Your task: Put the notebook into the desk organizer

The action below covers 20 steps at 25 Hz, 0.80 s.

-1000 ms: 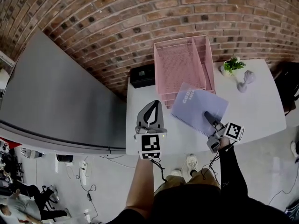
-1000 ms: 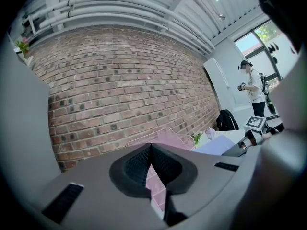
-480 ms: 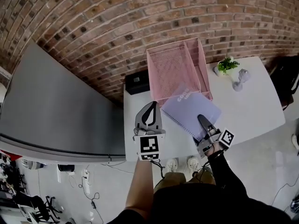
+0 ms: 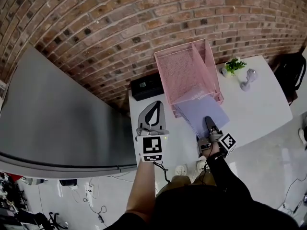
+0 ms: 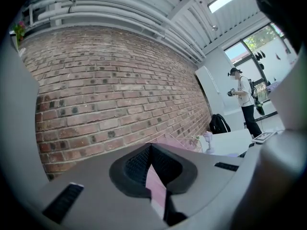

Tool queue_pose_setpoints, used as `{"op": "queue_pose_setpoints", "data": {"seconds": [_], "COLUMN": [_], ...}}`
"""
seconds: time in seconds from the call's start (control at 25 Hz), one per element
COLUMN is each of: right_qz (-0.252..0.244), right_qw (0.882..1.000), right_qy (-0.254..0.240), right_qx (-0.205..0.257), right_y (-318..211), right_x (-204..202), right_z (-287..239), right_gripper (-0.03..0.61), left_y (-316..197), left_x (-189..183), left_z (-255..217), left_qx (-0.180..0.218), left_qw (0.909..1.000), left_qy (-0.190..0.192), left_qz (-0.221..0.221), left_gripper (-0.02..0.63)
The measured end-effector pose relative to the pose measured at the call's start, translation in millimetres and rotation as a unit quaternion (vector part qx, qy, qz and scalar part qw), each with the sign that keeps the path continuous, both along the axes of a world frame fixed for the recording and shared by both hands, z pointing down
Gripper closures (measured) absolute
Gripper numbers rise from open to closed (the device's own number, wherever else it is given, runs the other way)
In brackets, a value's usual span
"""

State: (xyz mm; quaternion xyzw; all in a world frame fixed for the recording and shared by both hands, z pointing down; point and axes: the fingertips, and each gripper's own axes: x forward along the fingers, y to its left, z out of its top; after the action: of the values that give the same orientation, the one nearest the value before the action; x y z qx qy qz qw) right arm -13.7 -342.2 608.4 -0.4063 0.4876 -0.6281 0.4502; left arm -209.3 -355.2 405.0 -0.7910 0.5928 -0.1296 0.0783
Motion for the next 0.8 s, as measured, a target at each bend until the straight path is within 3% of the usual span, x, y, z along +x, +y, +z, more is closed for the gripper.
{"op": "queue_pose_setpoints", "data": {"seconds": [0.36,0.6,0.8], "right_qz": [0.007,-0.087,-0.156], "right_qw": [0.997,0.986,0.973], "right_qy": [0.067,0.139,0.171], "right_qx": [-0.031,-0.019,0.017], "right_y": [-11.5,-9.5,-10.9], "right_x": [-30.5,-81.0,-106.2], "right_z": [7.5,3.3,-7.9], "right_gripper": [0.545,0.490,0.380], "left_y": [-7.2,-14.1,-15.3], "left_x": [-39.0,-53.7,-52.6], "left_z": [1.5,3.8,3.5], "left_qx": [-0.001,-0.004,-0.003], "left_qw": [0.9999,0.9999,0.9997], "left_qy": [0.010,0.016,0.022], "left_qz": [0.003,0.001,0.008], "left_gripper": [0.606,0.606,0.606]}}
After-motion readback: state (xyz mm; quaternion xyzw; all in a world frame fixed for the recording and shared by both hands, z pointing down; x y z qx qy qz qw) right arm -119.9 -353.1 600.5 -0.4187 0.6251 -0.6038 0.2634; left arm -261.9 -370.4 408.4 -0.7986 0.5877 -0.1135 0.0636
